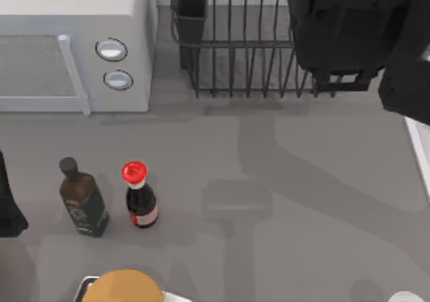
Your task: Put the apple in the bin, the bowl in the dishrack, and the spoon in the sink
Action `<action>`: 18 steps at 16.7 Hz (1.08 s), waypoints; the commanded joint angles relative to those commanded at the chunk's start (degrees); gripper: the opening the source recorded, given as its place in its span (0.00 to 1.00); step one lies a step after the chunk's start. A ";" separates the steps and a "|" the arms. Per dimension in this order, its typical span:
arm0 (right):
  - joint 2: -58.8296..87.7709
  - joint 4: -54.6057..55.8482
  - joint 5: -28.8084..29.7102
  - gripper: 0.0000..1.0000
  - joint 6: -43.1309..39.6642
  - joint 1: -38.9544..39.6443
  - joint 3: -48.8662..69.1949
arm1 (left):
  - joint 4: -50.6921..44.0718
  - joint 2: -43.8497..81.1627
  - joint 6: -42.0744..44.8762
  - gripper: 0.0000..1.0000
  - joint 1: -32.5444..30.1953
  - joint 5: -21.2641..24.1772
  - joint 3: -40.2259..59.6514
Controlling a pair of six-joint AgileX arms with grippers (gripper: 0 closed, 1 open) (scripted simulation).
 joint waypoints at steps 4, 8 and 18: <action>9.73 10.61 -6.16 0.00 -0.24 -6.33 -1.39 | 0.00 0.00 0.00 1.00 0.00 0.00 0.00; 21.21 27.15 -11.85 0.00 -0.46 -12.13 -2.83 | 0.00 0.00 0.00 1.00 0.00 0.00 0.00; 32.27 39.49 -20.71 0.00 -0.82 -21.10 -5.62 | 0.00 0.00 0.00 1.00 0.00 0.00 0.00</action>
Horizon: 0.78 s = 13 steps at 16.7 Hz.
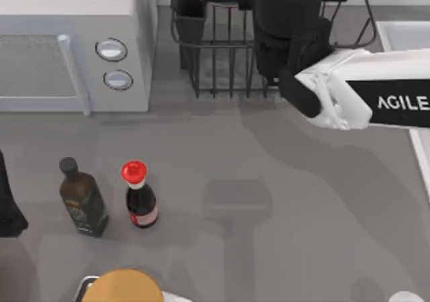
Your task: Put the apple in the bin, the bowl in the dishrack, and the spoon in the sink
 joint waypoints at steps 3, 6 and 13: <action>0.00 0.00 0.00 0.23 0.00 0.00 0.00 | 0.00 0.00 0.00 1.00 0.00 0.00 0.00; 0.00 0.00 0.00 0.45 0.00 0.00 0.00 | 0.00 0.00 0.00 1.00 0.00 0.00 0.00; 0.00 0.00 0.00 0.98 0.00 0.00 0.00 | 0.00 0.00 0.00 1.00 0.00 0.00 0.00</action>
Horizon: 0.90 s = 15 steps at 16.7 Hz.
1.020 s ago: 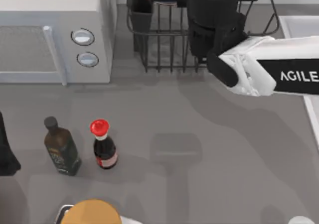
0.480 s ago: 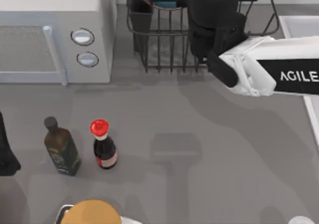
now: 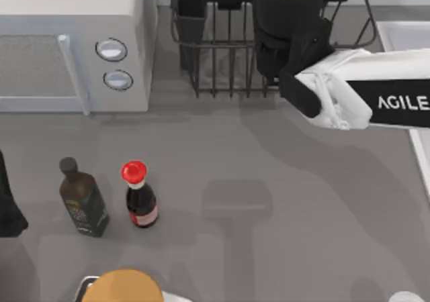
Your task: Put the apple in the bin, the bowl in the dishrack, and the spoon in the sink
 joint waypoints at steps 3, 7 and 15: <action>0.00 0.00 0.00 1.00 0.00 0.00 0.00 | 0.00 0.00 0.00 1.00 0.00 0.00 0.00; 0.00 0.00 0.00 1.00 0.00 0.00 0.00 | 0.00 0.00 0.00 1.00 0.00 0.00 0.00; -8.87 -3.30 -3.09 1.00 -0.07 -2.89 -6.22 | 0.00 0.00 0.00 1.00 0.00 0.00 0.00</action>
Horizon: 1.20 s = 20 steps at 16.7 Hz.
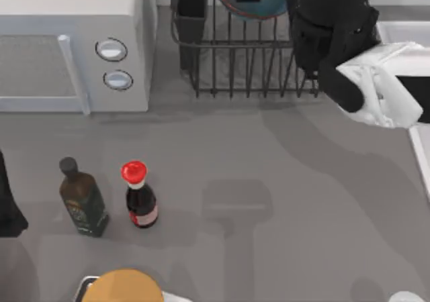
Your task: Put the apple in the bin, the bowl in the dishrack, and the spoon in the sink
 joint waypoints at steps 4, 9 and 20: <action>-17.72 -5.89 -5.53 1.00 -0.14 -5.38 -11.18 | 0.00 0.00 0.00 1.00 0.00 0.00 0.00; -50.67 -15.80 -14.92 1.00 -0.40 -14.36 -30.19 | 0.00 0.00 0.00 1.00 0.00 0.00 0.00; -105.41 -35.40 -33.61 1.00 -0.91 -32.03 -67.49 | 0.00 0.00 0.00 1.00 0.00 0.00 0.00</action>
